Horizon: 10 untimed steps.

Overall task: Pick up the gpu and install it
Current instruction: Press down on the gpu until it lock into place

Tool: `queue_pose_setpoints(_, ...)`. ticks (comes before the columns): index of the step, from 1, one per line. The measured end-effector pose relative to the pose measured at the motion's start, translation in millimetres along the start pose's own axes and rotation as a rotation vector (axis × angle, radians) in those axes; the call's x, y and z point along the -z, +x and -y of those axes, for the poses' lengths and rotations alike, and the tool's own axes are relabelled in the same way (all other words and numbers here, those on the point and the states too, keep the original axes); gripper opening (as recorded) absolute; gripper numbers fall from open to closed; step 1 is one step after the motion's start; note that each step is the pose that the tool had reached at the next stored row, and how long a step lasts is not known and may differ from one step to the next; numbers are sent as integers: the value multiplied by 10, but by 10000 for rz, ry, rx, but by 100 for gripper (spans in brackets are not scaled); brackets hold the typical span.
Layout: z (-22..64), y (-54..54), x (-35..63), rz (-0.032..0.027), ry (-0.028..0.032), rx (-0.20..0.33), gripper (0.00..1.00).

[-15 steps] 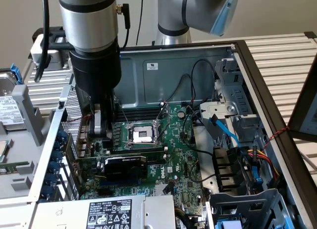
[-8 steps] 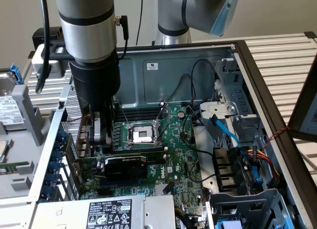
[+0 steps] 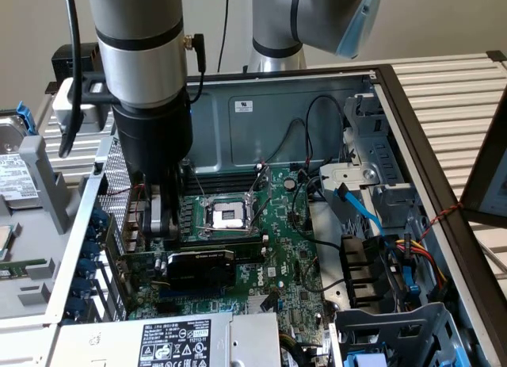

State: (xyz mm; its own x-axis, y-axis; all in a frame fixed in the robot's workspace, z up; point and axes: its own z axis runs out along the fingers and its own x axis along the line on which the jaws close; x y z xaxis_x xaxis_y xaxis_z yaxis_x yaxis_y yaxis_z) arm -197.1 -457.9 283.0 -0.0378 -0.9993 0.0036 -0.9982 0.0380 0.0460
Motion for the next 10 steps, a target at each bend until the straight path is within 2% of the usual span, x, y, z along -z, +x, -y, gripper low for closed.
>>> queue_pose_setpoints(10, -36, -28, -67, -2, -2, 1, 11)
